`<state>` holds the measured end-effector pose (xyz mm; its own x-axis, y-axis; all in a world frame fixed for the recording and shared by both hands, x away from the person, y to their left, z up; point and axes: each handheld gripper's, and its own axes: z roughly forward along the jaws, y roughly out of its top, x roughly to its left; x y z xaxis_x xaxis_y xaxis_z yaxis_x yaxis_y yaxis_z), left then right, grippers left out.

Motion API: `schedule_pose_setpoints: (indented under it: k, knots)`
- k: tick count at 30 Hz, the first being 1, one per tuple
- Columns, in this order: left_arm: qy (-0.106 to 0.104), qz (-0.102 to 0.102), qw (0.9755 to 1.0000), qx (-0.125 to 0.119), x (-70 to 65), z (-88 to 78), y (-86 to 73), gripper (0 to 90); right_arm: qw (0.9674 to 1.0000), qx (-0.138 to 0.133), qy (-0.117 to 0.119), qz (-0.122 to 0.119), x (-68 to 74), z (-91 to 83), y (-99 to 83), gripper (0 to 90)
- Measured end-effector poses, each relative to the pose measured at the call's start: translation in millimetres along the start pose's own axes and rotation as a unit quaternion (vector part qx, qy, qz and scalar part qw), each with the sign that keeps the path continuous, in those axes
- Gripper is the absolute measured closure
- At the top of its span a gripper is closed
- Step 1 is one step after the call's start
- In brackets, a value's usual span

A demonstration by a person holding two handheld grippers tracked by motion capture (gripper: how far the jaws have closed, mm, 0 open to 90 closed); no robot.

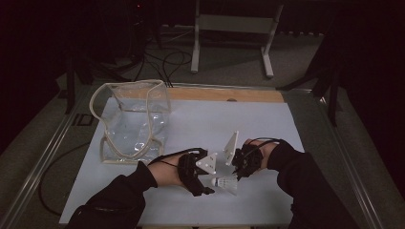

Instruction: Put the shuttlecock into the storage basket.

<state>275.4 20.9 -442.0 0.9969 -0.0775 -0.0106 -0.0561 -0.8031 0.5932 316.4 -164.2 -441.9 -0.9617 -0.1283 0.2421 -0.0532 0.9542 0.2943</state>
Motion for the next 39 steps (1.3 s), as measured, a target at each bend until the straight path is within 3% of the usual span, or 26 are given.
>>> schedule_pose_setpoints:
  k: [11,21,39]
  knots:
    - [-0.001,0.014,0.9999,0.009,-1.3,10.1,1.7,52.9,1.0000,-0.005,-0.001,-0.005,0.1,0.8,1.3,90.0]
    - [-0.007,0.022,0.9996,0.014,-1.0,13.5,2.5,64.7,1.0000,-0.003,-0.001,-0.009,0.2,1.9,2.4,90.0]
    - [-0.016,0.035,0.9989,0.028,-1.2,11.3,2.5,66.6,1.0000,-0.002,-0.004,-0.007,2.8,3.9,6.0,89.5]
